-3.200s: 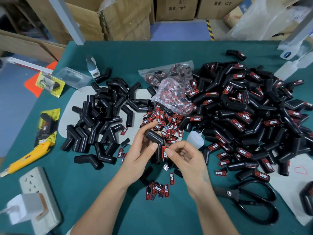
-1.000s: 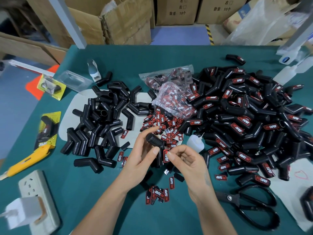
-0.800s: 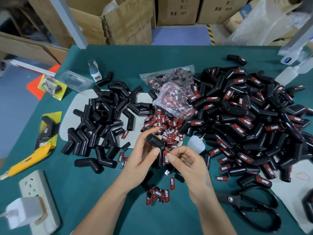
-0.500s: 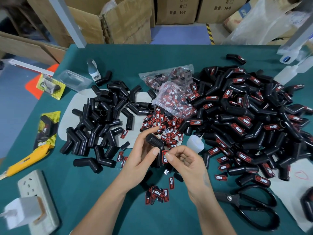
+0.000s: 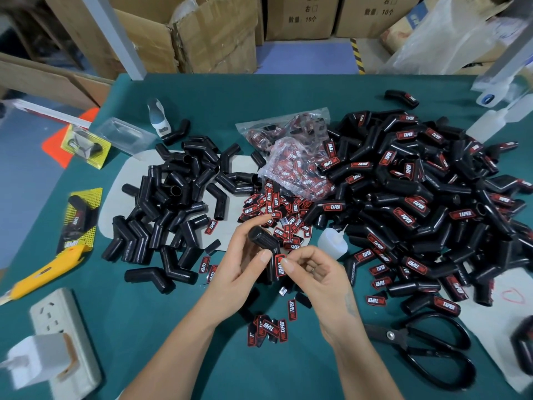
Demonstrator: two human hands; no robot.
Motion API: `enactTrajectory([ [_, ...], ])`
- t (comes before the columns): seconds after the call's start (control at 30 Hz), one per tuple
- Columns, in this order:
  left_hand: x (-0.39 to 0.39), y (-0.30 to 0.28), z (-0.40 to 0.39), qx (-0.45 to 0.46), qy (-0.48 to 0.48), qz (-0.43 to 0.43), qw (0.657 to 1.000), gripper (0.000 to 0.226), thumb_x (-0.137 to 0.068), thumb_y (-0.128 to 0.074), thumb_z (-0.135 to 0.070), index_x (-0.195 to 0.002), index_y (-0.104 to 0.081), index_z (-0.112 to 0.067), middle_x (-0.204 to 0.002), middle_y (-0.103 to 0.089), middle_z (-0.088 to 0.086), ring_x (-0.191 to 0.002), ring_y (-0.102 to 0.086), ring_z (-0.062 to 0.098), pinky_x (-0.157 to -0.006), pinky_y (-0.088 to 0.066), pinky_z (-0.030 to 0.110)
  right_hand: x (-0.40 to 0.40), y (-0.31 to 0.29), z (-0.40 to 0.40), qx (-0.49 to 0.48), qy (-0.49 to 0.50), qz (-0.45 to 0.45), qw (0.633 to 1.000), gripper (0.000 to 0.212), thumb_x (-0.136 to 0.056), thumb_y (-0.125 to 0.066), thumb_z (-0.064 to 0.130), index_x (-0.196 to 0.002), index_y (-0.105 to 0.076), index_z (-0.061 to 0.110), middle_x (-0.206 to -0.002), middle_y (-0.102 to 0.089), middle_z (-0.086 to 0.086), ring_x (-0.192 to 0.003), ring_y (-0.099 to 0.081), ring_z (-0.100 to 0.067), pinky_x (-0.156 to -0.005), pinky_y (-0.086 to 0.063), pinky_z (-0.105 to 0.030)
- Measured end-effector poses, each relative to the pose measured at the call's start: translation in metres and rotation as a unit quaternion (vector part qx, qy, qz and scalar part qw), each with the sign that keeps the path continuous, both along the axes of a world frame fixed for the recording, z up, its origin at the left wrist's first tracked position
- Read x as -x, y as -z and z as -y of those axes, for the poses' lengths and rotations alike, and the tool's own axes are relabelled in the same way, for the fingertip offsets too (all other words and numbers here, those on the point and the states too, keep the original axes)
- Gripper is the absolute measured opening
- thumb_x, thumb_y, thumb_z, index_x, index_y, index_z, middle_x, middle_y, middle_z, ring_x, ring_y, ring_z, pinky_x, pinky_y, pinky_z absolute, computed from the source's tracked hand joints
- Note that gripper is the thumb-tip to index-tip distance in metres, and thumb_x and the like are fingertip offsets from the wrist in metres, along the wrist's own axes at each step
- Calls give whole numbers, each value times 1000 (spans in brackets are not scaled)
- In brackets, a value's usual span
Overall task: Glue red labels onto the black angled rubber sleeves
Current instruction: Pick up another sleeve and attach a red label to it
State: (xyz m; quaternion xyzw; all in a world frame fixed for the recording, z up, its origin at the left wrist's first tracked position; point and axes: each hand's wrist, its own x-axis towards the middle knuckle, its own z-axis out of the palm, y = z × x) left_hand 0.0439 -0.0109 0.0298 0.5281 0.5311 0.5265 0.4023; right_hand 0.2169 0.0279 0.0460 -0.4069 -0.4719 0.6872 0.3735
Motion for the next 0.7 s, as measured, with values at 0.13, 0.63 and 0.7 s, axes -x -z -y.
enactTrajectory([
  [0.13,0,0,0,0,-2,2,1000,47,-105,-55,-25,-151,-45,-35,-132,-59,-12,-123,-57,13,-109,-41,24,0,0,0,0,0,0,1000,14,-80,-81,40,-84,-76,28,-82,-73,8,-78,-66,-5,-75,-51,-15],
  [0.63,0,2,0,-2,2,3,1000,47,-107,-55,-27,-152,-44,-34,-127,-60,-13,-118,-57,11,-107,-42,21,1,3,1,-6,11,8,1000,16,-81,-81,42,-86,-75,27,-83,-74,5,-78,-65,-7,-72,-53,-18],
  [0.7,0,3,0,-3,1,3,1000,47,-107,-55,-26,-152,-44,-34,-132,-59,-12,-121,-57,13,-108,-42,23,1,3,2,-9,13,9,1000,14,-82,-81,39,-85,-75,27,-84,-74,5,-78,-66,-7,-73,-53,-18],
])
